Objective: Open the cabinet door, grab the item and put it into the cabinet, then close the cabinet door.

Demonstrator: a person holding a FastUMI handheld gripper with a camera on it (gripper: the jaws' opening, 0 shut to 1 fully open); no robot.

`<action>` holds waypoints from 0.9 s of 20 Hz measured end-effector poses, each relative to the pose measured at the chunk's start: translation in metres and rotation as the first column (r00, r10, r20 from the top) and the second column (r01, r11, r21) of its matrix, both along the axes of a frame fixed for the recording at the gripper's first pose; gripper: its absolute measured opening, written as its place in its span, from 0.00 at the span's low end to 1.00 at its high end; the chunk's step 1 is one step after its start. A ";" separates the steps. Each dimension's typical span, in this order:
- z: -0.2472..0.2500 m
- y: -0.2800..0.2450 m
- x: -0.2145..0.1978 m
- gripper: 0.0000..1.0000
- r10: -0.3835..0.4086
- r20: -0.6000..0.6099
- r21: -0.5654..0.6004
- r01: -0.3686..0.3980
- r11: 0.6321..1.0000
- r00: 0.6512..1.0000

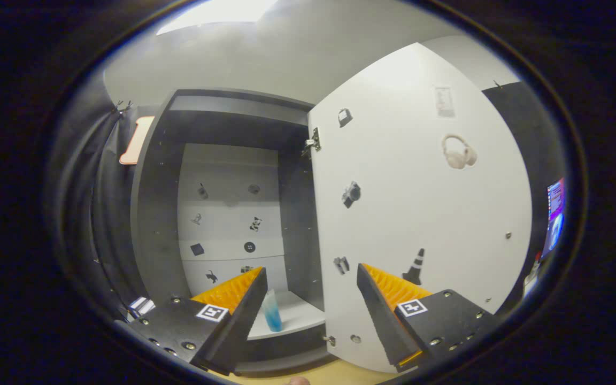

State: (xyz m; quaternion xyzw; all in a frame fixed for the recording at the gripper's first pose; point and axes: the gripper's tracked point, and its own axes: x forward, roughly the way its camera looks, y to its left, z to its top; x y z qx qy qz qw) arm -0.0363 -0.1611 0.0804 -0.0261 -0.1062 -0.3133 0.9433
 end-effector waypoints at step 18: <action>0.001 -0.124 -0.227 0.99 -0.377 -0.058 -0.017 0.376 0.926 0.925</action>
